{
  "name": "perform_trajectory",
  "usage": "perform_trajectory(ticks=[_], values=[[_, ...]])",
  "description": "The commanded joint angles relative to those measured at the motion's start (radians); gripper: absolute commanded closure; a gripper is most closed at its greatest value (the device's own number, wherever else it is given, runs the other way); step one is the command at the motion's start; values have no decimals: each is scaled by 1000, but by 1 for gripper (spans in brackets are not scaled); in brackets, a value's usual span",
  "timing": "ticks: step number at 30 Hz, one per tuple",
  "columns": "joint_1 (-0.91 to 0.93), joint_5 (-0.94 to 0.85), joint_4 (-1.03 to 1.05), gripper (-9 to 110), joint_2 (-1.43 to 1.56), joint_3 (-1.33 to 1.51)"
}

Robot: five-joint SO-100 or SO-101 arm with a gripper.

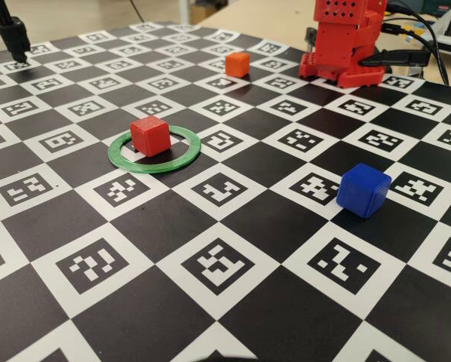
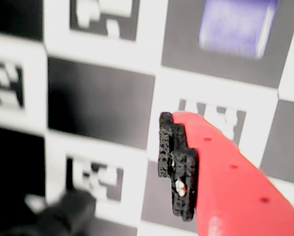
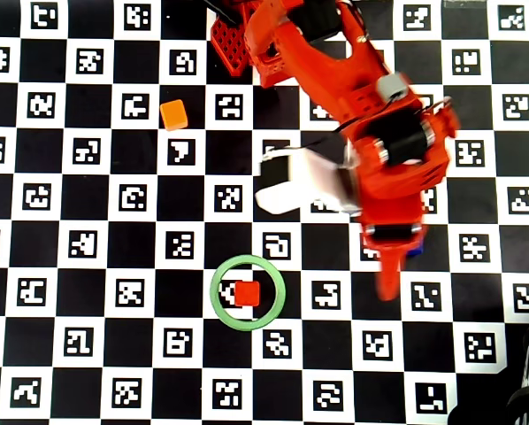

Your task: Grab the red cube then put it in the green circle then put the blue cube on top and finally the orange cube on top

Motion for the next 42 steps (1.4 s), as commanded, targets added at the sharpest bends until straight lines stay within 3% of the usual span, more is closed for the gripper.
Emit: perform_trajectory(ticks=[1, 10, 21, 42], values=[[-58, 26, 51, 61, -32, -153], [-186, 193, 28, 52, -129, -178], [-169, 423, -5, 54, -233, -129], [-138, 324, -279, 52, -183, 299]])
